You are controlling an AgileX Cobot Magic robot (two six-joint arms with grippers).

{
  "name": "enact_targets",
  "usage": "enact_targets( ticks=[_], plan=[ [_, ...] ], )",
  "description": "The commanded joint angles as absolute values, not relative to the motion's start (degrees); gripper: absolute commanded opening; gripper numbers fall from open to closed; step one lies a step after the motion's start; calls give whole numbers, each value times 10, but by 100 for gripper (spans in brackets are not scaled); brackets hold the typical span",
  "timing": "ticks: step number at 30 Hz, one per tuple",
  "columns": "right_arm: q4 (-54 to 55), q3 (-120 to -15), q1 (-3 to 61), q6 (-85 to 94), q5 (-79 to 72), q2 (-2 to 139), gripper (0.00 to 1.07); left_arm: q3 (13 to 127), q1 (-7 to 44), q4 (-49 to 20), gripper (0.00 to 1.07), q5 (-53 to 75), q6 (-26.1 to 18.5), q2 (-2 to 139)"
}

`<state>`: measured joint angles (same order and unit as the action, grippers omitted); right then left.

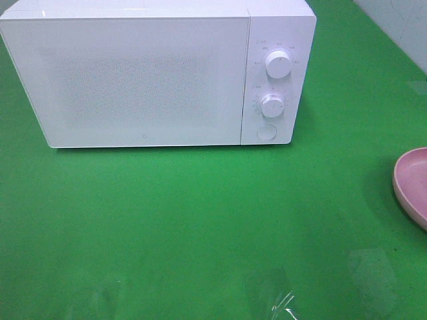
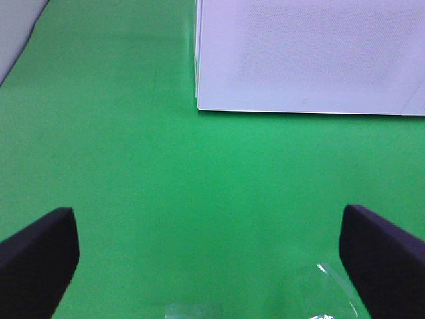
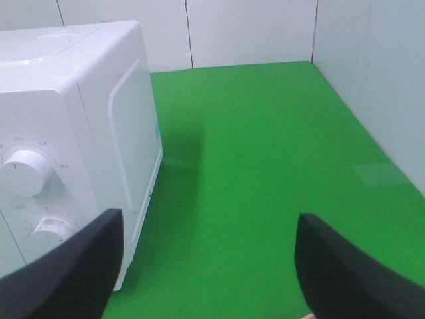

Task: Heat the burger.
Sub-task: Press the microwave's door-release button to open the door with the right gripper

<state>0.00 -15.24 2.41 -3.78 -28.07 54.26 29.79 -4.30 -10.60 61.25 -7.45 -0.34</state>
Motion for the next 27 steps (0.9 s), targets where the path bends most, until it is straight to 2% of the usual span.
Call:
enact_targets(
  ticks=[1,5,8,12,14,16,19,22,23,25,26,27],
  plan=[
    [7,-151,20,-25,-324,560,73,297,-42,-106,100,614,-72,-7],
    [16,-150,20,-20,-356,599,71,297,-42,-106,100,614,-72,-7],
    [21,-130,20,-20,-441,646,70,297,-42,-106,100,614,-72,-7],
    [48,-119,42,-11,-487,669,70,297,-42,-106,100,614,-72,-7],
    [70,-116,66,18,-502,685,70,297,-42,-106,100,614,-72,-7],
    [142,-116,130,90,-525,722,70,297,-42,-106,100,614,-72,-7],
    [158,-116,143,101,-535,731,71,297,-42,-106,100,614,-72,-7],
    [229,-116,210,151,-574,768,79,297,-42,-106,100,614,-72,-7],
    [229,-116,210,151,-574,768,79,297,-42,-106,100,614,-72,-7],
    [296,-116,279,199,-616,800,80,297,-42,-106,100,614,-72,-7],
    [296,-116,279,199,-616,800,80,297,-42,-106,100,614,-72,-7],
    [337,-116,313,213,-644,815,79,297,-42,-106,100,614,-72,-7]
  ],
)
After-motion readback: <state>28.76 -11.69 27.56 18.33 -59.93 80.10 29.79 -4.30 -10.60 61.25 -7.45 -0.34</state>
